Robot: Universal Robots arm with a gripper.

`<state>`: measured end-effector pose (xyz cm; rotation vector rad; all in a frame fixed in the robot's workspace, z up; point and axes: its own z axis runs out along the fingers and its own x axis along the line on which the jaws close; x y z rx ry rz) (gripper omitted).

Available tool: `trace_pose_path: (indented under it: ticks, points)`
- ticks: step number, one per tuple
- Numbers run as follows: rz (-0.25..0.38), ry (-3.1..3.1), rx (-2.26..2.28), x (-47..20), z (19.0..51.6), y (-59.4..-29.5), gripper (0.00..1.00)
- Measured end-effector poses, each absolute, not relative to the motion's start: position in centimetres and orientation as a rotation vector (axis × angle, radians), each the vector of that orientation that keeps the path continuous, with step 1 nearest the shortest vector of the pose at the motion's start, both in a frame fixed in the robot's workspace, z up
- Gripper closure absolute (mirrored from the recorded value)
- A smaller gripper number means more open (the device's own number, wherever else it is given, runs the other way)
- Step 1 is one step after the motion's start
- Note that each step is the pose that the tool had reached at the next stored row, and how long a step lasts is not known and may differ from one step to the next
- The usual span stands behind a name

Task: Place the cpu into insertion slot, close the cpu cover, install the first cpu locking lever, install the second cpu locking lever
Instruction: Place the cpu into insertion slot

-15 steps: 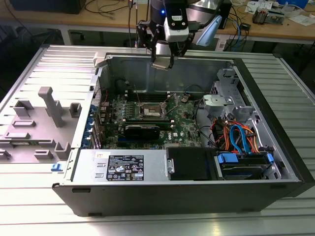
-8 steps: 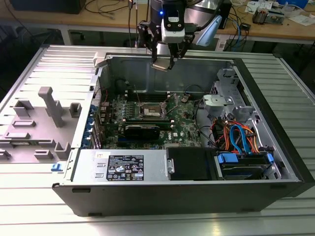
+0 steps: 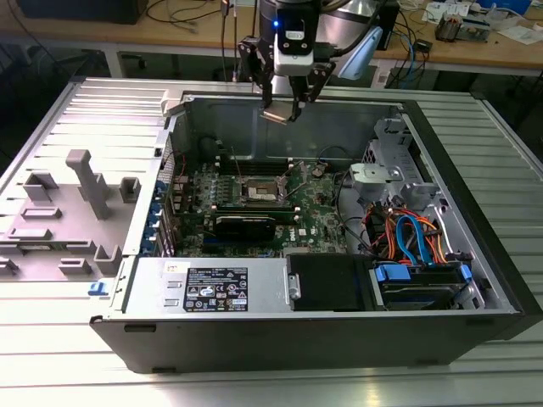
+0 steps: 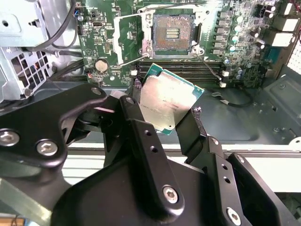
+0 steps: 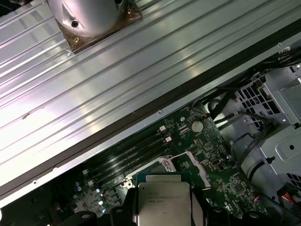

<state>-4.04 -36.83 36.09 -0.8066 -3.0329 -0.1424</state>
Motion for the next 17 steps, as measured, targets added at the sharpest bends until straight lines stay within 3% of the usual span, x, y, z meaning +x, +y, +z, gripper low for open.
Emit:
trace_pose_path:
  ticks: [17]
  points:
    - [-0.143,-3.023,-0.847,-4.05,36.06,-36.87,0.45]
